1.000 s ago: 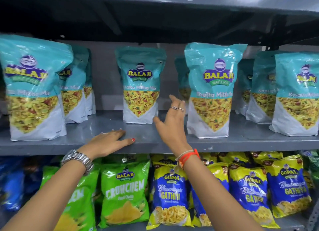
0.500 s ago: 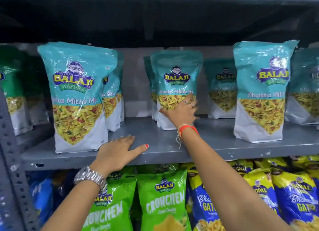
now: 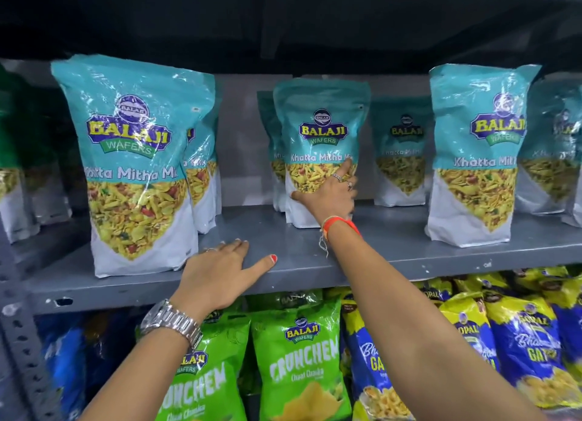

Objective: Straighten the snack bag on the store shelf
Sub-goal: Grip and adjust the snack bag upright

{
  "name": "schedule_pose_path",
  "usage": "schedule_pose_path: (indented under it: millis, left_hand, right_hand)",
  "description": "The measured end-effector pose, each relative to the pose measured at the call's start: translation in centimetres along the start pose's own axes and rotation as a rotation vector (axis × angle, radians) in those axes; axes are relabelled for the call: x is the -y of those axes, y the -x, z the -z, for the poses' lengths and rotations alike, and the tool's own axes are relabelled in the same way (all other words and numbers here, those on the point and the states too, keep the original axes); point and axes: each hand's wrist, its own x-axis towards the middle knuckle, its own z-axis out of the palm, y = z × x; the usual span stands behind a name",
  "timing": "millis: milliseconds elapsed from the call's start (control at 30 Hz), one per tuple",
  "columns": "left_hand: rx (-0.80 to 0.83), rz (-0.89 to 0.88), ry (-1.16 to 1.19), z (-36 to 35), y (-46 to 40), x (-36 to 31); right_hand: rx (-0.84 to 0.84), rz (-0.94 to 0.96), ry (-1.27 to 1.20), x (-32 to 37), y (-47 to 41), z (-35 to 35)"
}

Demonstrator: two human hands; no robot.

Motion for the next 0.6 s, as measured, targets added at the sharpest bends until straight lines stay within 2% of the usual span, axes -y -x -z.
schedule_pose_path:
  millis: [600]
  left_hand:
    - [0.057, 0.033, -0.015, 0.5, 0.1, -0.3]
  right_hand:
    - [0.043, 0.062, -0.090, -0.9, 4.2, 4.1]
